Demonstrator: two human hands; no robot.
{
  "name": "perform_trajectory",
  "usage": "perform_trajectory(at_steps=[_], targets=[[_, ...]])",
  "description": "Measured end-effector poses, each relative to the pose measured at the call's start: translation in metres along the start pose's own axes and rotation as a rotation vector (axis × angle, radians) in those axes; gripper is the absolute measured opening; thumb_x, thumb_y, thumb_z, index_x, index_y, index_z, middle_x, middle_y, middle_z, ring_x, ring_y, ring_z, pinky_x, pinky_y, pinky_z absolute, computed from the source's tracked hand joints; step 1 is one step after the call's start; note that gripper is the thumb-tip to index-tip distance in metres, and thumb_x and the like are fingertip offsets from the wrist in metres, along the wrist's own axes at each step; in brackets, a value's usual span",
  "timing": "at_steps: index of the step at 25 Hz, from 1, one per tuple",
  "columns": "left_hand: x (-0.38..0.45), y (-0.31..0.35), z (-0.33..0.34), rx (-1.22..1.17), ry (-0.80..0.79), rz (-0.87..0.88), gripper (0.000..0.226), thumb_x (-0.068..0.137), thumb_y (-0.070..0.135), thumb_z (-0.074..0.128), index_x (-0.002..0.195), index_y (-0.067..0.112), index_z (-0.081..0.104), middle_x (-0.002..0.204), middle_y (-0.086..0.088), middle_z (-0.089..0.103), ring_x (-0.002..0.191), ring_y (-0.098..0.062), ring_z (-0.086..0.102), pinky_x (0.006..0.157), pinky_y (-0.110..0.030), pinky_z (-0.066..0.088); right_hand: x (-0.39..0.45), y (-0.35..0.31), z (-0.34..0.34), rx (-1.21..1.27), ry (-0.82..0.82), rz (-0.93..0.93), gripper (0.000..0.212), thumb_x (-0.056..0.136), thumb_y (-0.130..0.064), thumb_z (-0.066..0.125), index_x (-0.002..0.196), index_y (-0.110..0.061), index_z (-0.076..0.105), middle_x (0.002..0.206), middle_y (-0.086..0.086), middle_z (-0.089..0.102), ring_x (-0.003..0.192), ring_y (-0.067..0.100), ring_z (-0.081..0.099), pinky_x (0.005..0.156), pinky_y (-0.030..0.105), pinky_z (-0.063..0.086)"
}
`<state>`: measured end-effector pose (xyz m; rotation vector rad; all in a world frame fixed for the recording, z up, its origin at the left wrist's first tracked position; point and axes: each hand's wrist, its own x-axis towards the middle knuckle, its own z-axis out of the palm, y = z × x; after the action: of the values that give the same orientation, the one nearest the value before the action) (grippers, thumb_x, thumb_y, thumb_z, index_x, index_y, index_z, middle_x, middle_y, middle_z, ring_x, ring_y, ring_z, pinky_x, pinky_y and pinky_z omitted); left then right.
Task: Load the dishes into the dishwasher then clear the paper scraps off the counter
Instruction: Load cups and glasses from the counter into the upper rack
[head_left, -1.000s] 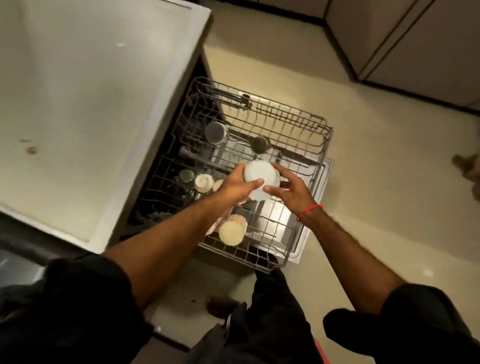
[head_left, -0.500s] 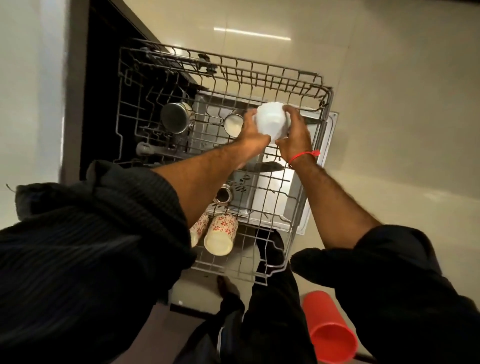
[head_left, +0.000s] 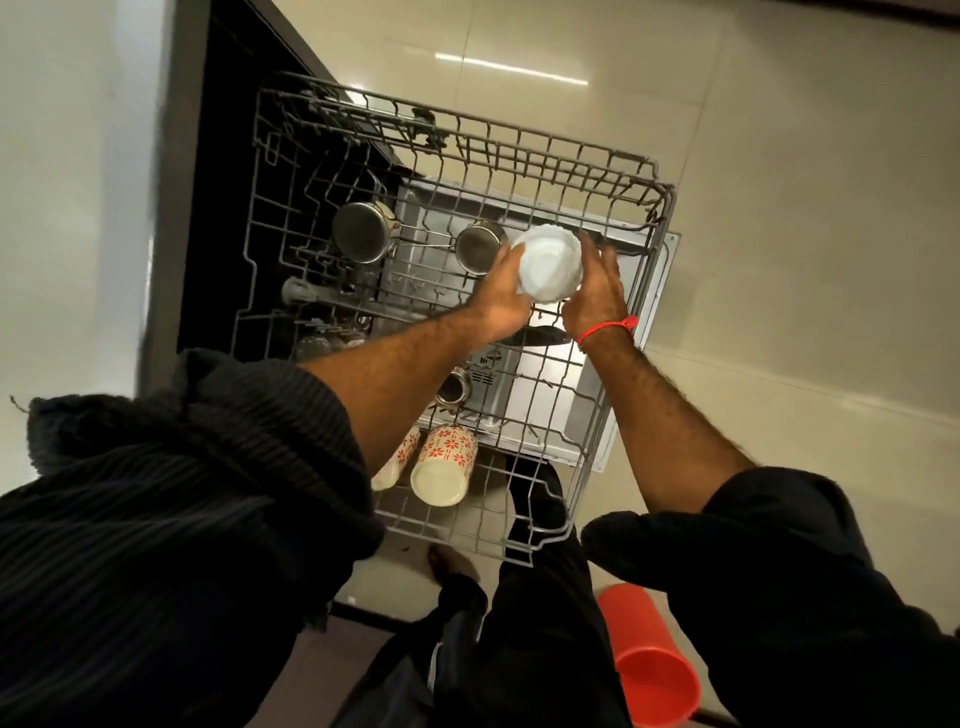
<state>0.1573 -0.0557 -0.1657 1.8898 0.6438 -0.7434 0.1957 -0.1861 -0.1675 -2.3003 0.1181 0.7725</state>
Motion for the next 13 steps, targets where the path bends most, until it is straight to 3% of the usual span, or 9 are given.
perform_trajectory(at_steps=[2,4,7,10,13], targets=[[-0.029,-0.003,-0.01,-0.039,0.083,0.008,0.076,0.09,-0.008,0.057,0.156,0.018,0.03,0.163,-0.005,0.021,0.138,-0.03,0.044,0.103,-0.042,0.052,-0.017,-0.003,-0.002,-0.065,0.057,-0.046,0.076,0.079,0.008,0.061,0.148,-0.016,0.039,0.153,0.015,0.03,0.135,0.038,0.039,0.109,0.047,0.041],[-0.065,-0.011,-0.021,-0.055,0.146,0.017,0.071,0.092,-0.006,0.054,0.154,0.021,0.032,0.162,-0.002,0.021,0.129,-0.028,0.051,0.092,-0.036,0.058,-0.038,-0.009,0.001,-0.103,0.083,-0.124,0.066,0.083,0.005,0.06,0.144,-0.014,0.044,0.148,0.016,0.035,0.133,0.037,0.038,0.109,0.046,0.038],[-0.122,-0.034,-0.036,-0.044,0.301,0.035,0.068,0.092,-0.004,0.054,0.153,0.021,0.035,0.164,-0.001,0.018,0.13,-0.031,0.051,0.102,-0.043,0.053,-0.075,-0.035,0.018,-0.055,0.03,-0.292,0.051,0.088,0.002,0.054,0.137,-0.011,0.05,0.137,0.016,0.045,0.127,0.033,0.043,0.111,0.041,0.036],[-0.18,-0.067,-0.044,-0.022,0.473,0.081,0.064,0.092,0.001,0.054,0.15,0.021,0.039,0.164,0.0,0.017,0.135,-0.023,0.047,0.109,-0.036,0.045,-0.119,-0.059,0.044,-0.017,-0.062,-0.515,0.044,0.087,0.004,0.054,0.129,-0.011,0.057,0.125,0.013,0.056,0.115,0.028,0.055,0.103,0.045,0.046],[-0.252,-0.104,-0.049,-0.051,0.647,0.133,0.059,0.092,0.007,0.051,0.148,0.023,0.042,0.162,0.005,0.019,0.136,-0.02,0.045,0.111,-0.045,0.044,-0.173,-0.085,0.072,-0.075,-0.173,-0.68,0.042,0.087,0.002,0.053,0.127,-0.011,0.06,0.121,0.011,0.061,0.113,0.025,0.057,0.102,0.034,0.044]])
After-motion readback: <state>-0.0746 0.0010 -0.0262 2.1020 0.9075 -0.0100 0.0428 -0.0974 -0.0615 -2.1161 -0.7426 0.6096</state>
